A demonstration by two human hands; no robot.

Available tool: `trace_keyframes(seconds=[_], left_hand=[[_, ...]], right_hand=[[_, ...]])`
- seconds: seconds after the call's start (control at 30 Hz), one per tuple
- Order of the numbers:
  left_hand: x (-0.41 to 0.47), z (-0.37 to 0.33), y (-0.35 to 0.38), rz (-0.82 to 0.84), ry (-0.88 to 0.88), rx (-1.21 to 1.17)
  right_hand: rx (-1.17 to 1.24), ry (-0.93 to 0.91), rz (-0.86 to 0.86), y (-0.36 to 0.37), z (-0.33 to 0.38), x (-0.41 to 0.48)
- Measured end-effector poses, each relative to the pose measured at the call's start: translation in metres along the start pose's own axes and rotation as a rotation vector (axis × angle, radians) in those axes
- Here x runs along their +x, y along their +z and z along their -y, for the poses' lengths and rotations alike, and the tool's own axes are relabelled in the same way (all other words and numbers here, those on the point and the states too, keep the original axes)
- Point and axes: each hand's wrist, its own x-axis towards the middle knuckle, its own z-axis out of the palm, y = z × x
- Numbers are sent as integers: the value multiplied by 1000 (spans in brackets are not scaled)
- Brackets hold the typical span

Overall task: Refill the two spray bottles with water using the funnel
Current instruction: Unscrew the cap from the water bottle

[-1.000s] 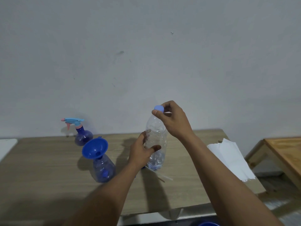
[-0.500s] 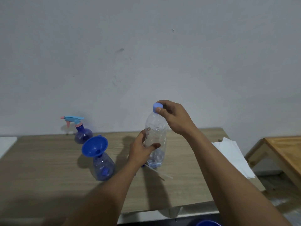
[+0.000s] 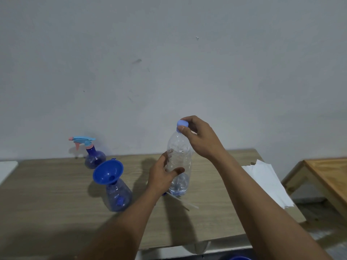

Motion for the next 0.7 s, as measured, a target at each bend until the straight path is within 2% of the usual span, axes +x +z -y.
trace_keyframes(seconds=[0.23, 0.43, 0.7], left_hand=[[0, -3, 0, -6, 6, -4], [-3, -5, 4, -66, 32, 2], [-6, -4, 6, -69, 63, 29]], right_hand=[[-38, -46, -141, -9, 0, -12], [-146, 111, -191, -2, -64, -66], [-333, 402, 66, 31, -180, -133]])
